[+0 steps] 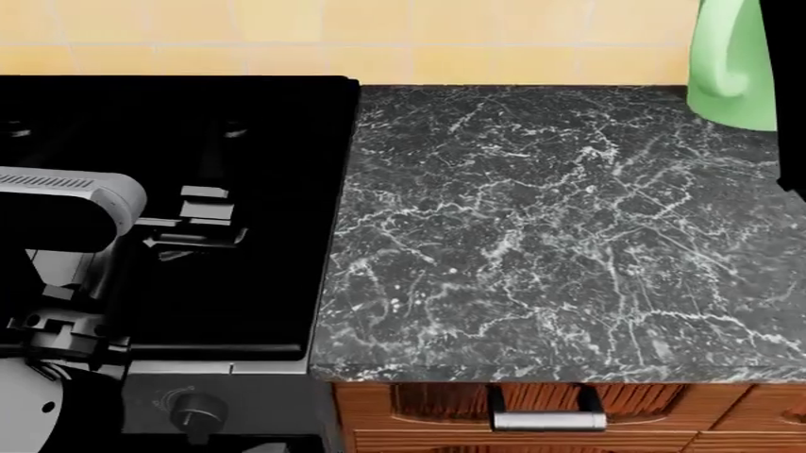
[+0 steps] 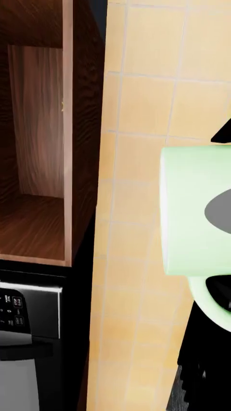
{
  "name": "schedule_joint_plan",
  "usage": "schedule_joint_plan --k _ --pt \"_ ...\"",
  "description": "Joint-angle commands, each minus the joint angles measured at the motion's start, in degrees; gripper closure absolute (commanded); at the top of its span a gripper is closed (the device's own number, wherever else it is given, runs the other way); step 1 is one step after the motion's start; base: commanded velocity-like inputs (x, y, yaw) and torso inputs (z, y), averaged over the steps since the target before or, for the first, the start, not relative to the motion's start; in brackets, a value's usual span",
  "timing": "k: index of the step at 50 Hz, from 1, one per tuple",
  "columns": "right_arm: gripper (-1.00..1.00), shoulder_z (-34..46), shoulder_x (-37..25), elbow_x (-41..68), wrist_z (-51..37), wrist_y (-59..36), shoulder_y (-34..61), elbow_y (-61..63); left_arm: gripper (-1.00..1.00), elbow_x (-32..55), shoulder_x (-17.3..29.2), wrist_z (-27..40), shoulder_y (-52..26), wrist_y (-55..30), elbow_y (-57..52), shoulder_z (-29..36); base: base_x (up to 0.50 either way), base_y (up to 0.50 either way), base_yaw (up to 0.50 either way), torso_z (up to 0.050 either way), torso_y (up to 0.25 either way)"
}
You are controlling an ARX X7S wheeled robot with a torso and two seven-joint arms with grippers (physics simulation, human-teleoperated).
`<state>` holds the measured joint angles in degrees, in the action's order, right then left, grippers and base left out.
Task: Pick the mug from the cabinet, place it under the coffee machine dispenser, and press the start button.
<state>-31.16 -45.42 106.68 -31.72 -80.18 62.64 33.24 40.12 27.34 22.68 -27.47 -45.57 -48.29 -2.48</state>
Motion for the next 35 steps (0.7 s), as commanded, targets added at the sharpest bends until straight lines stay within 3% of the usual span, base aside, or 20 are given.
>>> schedule_joint_plan --k 1,14,20,23,28,35 --pt "1.00 -2.0 -0.2 -0.8 1.3 -0.3 -2.6 2.6 -1.00 0.2 0.2 0.0 -0.1 0.4 0.1 0.2 -0.12 -0.50 0.00 0.000 0.000" --pt "1.00 -14.0 9.8 -14.8 16.5 -5.5 -14.0 21.4 -1.00 0.9 0.2 0.6 0.8 0.7 -0.7 -0.3 -0.12 -0.50 0.00 0.000 0.000" --pt "1.00 -17.1 11.4 -19.5 22.4 -4.2 -17.3 26.3 -1.00 0.8 0.2 0.7 1.2 1.0 -0.6 -0.3 -0.12 -0.50 0.00 0.002 0.000" --pt "1.00 -15.2 8.5 -19.9 21.7 0.6 -19.5 26.7 -1.00 0.8 0.1 0.8 1.4 1.2 -0.6 -0.3 -0.12 -0.50 0.00 0.000 0.000" --pt "1.00 -7.4 2.2 -29.4 22.6 18.4 -31.6 26.7 -1.00 0.9 0.0 0.8 1.5 1.5 -0.5 -0.2 -0.12 -0.50 0.00 0.000 0.000" --pt "1.00 -3.8 1.7 -34.3 22.8 23.3 -34.7 26.4 -1.00 1.2 0.0 1.0 1.8 1.6 -0.7 -0.3 0.00 -0.01 0.00 0.000 0.000"
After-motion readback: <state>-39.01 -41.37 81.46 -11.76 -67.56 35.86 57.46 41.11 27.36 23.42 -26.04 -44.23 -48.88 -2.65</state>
